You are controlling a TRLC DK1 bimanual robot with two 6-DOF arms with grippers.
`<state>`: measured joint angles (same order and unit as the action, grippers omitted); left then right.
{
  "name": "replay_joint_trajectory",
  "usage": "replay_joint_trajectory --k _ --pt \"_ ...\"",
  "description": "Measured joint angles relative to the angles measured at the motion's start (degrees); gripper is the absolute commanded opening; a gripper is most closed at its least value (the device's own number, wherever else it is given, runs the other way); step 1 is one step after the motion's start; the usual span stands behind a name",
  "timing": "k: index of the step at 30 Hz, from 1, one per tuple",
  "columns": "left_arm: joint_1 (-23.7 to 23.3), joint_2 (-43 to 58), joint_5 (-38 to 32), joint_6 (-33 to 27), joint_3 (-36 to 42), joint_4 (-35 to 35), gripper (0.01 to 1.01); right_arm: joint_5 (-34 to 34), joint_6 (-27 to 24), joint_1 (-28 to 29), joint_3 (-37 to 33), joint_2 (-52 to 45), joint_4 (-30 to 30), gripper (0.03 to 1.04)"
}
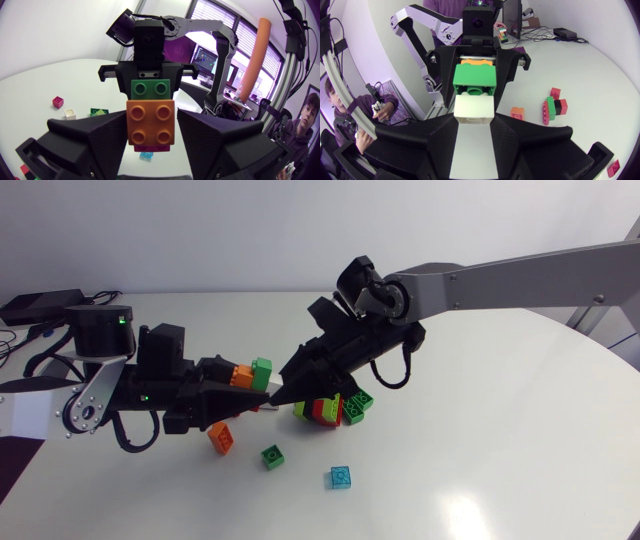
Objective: Disassemble duplo
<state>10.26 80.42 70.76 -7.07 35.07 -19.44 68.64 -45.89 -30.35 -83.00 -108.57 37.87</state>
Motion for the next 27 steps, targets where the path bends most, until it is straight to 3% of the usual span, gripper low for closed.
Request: replay_joint_trajectory --k 15,19,27 --pt "-1.05 -0.07 0.00 0.00 0.00 0.15 0.710 0.00 0.00 0.00 -0.04 -0.02 0.00 0.27" --pt "-1.31 -0.07 0.00 0.00 0.00 0.17 0.643 0.00 0.00 0.00 -0.04 -0.02 0.02 0.27" --pt "-3.54 -0.07 0.33 -0.85 0.02 0.17 0.644 -0.04 0.00 0.00 -0.07 -0.07 0.20 0.27"
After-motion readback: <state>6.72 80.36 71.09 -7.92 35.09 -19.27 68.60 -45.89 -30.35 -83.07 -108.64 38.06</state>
